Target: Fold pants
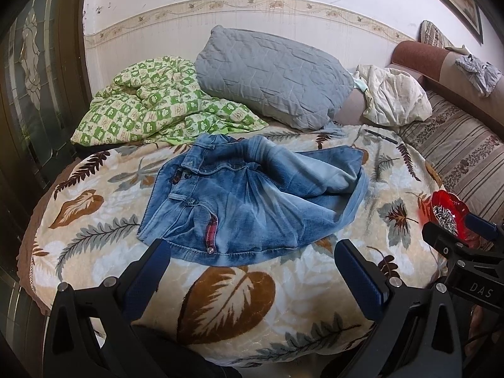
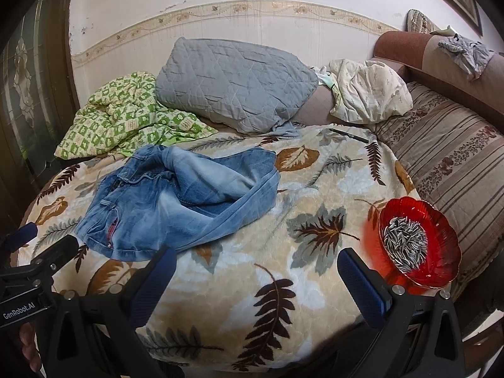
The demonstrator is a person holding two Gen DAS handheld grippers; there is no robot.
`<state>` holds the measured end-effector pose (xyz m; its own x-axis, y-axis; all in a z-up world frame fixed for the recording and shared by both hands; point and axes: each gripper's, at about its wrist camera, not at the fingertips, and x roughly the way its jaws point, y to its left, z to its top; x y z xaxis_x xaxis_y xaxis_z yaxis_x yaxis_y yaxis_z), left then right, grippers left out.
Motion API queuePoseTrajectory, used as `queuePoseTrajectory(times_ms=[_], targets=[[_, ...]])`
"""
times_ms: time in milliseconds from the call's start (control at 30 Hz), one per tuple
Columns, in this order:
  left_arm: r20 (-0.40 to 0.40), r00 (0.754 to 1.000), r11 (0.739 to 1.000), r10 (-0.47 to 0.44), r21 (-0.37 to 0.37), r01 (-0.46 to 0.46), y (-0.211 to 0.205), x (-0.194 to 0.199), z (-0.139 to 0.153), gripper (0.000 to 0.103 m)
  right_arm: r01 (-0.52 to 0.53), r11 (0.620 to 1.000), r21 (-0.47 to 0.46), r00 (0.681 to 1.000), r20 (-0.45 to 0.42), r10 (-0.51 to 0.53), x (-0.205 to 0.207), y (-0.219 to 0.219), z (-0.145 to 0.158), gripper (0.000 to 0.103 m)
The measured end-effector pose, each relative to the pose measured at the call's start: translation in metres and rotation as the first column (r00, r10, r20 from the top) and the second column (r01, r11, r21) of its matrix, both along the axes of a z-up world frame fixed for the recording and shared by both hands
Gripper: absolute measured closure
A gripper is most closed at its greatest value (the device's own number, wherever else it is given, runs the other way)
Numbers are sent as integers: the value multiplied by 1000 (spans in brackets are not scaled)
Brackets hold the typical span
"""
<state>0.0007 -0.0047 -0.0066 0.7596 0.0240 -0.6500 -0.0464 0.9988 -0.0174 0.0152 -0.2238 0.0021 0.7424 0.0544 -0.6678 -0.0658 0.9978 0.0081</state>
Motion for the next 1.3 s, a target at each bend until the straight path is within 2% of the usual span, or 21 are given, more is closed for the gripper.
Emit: queuePoseTrajectory(times_ms=[467, 533, 700, 867, 933, 1033, 1100, 1200, 1233, 1300], targets=[[-17, 1000, 1000, -11, 16, 12, -3, 8, -4, 0, 8, 1000, 1, 1000, -11, -8, 4, -2, -7, 0], [-2, 999, 999, -34, -4, 34, -5, 10, -3, 0, 7, 1000, 1, 1000, -16, -7, 7, -3, -7, 0], [-54, 990, 990, -132, -48, 130, -13, 35, -4, 0, -46, 998, 37, 997, -53, 48, 23, -9, -11, 0], [-115, 977, 983, -180, 28, 184, -22, 86, -15, 0, -113, 990, 80, 986, -113, 121, 58, -27, -23, 0], [-138, 966, 975, -219, 15, 223, -25, 108, -20, 0, -130, 985, 115, 979, -141, 145, 79, -37, -31, 0], [-132, 953, 960, -272, 25, 278, -33, 147, -24, 0, -143, 974, 177, 976, -136, 168, 119, -56, -42, 0], [-142, 942, 944, -305, 85, 319, -43, 175, -29, 0, -152, 963, 222, 977, -116, 181, 144, -67, -47, 0], [-170, 914, 908, -368, 144, 392, -54, 211, -40, 0, -192, 965, 177, 963, -156, 220, 181, -67, -55, 0], [-206, 907, 905, -366, 150, 399, -54, 228, -49, 0, -200, 966, 164, 956, -182, 229, 197, -66, -59, 0], [-261, 905, 919, -336, 121, 376, -48, 252, -63, 0, -199, 962, 189, 946, -219, 239, 224, -67, -66, 0]])
